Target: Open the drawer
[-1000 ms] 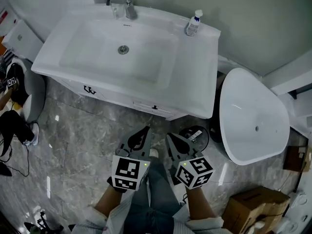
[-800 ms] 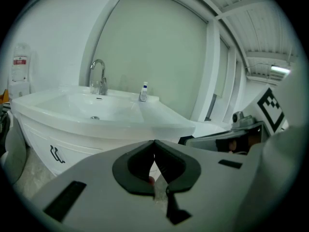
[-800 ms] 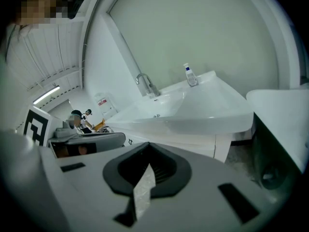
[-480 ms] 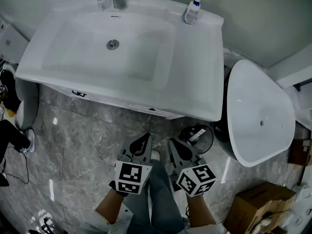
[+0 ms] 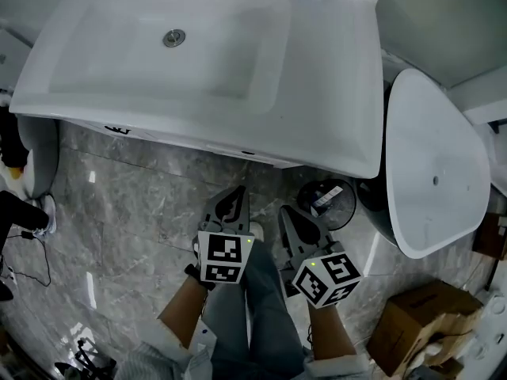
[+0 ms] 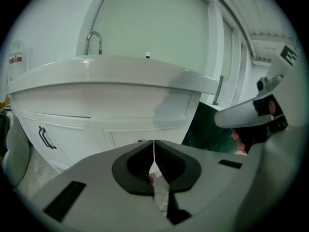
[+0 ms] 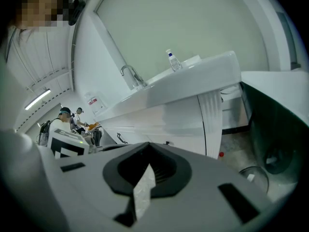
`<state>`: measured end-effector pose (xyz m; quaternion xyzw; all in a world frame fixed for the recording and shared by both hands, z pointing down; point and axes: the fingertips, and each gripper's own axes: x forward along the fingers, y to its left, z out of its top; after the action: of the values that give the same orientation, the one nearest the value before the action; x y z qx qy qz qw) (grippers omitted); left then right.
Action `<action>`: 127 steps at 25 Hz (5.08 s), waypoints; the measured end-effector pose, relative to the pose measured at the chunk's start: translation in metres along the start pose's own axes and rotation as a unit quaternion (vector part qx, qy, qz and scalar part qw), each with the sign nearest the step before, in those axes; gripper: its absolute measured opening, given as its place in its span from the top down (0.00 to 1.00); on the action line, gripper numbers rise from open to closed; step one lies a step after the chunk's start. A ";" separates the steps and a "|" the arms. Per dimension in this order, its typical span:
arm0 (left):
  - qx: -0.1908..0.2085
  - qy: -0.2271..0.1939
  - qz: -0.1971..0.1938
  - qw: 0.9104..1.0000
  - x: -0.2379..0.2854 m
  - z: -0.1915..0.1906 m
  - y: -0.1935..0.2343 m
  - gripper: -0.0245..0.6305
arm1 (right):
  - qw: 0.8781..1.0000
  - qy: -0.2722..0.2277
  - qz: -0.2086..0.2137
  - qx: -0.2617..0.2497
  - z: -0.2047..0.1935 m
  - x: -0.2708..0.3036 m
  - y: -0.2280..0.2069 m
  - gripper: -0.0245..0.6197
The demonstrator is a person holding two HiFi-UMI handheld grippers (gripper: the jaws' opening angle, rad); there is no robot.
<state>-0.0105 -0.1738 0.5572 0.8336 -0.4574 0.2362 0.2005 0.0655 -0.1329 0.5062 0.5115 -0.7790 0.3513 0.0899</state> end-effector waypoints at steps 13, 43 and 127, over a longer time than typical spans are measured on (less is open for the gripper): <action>-0.005 0.014 0.011 1.000 0.050 -0.018 0.009 0.93 | 1.000 0.019 -0.014 0.007 -0.019 0.027 -0.027 0.95; 0.037 0.093 0.041 0.994 0.143 -0.052 0.038 0.61 | 0.998 0.049 -0.029 0.034 -0.056 0.020 -0.044 0.95; -0.097 0.150 0.064 0.982 0.079 -0.109 0.019 0.74 | 0.995 0.077 -0.032 0.046 -0.077 0.008 -0.040 0.95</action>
<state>-0.0123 -0.1758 0.6928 0.7346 -0.4952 0.3253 0.3307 0.0790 -0.0987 0.5853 0.5115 -0.7358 0.4222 0.1370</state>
